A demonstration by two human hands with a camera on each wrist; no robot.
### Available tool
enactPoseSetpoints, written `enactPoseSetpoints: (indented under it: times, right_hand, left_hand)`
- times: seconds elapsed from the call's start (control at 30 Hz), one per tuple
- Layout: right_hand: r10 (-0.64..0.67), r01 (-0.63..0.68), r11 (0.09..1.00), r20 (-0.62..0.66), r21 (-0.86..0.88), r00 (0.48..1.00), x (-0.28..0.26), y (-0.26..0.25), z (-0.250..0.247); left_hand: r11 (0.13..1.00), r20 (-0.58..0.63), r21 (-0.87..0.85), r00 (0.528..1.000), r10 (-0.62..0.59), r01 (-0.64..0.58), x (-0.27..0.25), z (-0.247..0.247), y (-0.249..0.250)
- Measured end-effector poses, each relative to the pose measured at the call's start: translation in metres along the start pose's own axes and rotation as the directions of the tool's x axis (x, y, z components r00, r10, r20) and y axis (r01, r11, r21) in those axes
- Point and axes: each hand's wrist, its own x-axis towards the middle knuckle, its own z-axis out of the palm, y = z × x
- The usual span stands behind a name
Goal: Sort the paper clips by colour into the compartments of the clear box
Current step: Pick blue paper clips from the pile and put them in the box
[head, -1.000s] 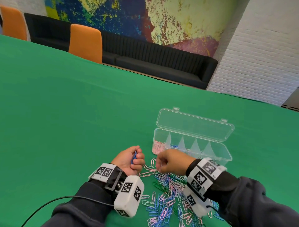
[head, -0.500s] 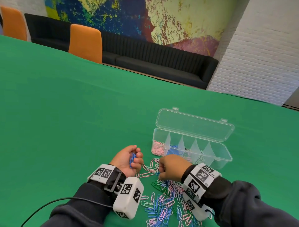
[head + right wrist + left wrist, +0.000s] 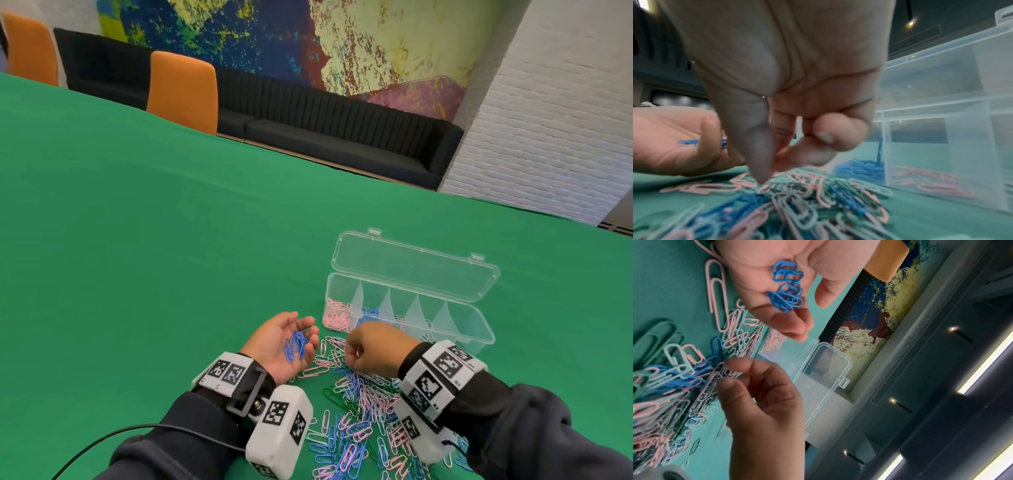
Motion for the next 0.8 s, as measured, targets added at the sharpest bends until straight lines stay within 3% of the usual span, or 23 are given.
enactPoseSetpoints:
  times: [0.17,0.4,0.6,0.7,0.8]
  right_hand:
    - [-0.122,0.122,0.993,0.062,0.007,0.991,-0.005,0.003,0.003]
    - [-0.102,0.112,0.992,0.149,-0.059,0.984,-0.001,0.016,0.004]
    - [-0.069,0.07,0.998,0.181,0.0,0.981,-0.009,0.032,0.004]
    - [-0.112,0.108,0.993,0.098,0.038,0.989,-0.011,0.032,-0.002]
    - [-0.155,0.18,0.953,-0.118,0.243,0.981,-0.008,0.021,-0.011]
  left_hand:
    - [1.0,0.013,0.0,1.0,0.004,-0.004,-0.002,0.003,-0.005]
    - [1.0,0.027,-0.028,1.0,0.016,-0.015,-0.002,0.005,-0.006]
    - [1.0,0.045,-0.03,0.999,0.01,-0.009,-0.002,0.005,-0.008]
    - [1.0,0.05,-0.027,0.999,0.006,-0.005,-0.001,0.005,-0.009]
    - [1.0,0.048,-0.01,0.999,-0.006,0.006,0.0,0.006,-0.012]
